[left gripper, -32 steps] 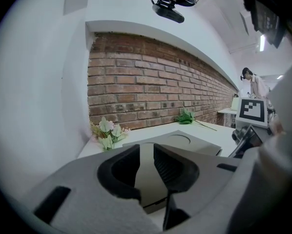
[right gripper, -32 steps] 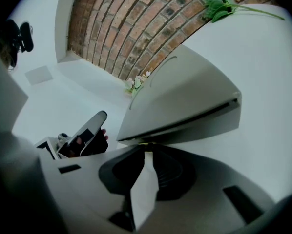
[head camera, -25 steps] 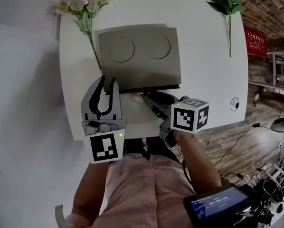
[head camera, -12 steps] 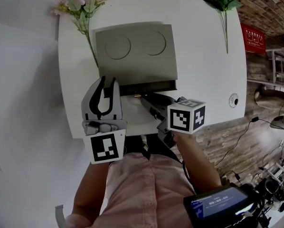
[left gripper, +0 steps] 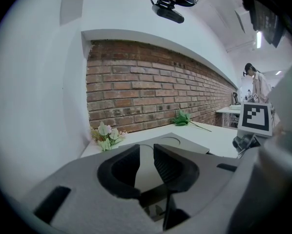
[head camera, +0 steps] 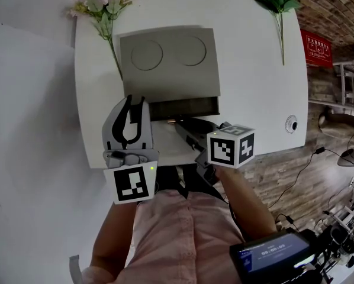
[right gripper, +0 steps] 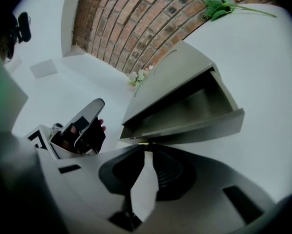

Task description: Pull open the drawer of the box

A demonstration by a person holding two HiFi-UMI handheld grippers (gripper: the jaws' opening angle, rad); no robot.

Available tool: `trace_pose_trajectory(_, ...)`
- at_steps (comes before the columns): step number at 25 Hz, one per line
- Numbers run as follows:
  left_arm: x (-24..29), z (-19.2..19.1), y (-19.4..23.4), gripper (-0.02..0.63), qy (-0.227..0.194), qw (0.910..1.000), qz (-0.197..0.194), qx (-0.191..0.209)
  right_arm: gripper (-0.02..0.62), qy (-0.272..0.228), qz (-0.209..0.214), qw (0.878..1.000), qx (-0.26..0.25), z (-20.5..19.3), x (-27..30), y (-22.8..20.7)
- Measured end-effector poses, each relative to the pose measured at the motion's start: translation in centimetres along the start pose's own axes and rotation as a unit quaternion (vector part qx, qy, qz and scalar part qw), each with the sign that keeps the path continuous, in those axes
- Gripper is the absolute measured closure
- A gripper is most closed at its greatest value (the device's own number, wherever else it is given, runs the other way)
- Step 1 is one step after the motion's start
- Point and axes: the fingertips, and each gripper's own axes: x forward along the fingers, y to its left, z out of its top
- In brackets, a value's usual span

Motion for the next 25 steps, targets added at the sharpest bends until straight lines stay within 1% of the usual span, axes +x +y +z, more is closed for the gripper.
trace_pose_trajectory(25, -2.8, 0.6, -1.6, 0.510, -0.010, 0.9999, 0.010, 0.005, 0.537, 0.011, 0.000, 1.000, -0.010, -3.4, -1.2, 0.5)
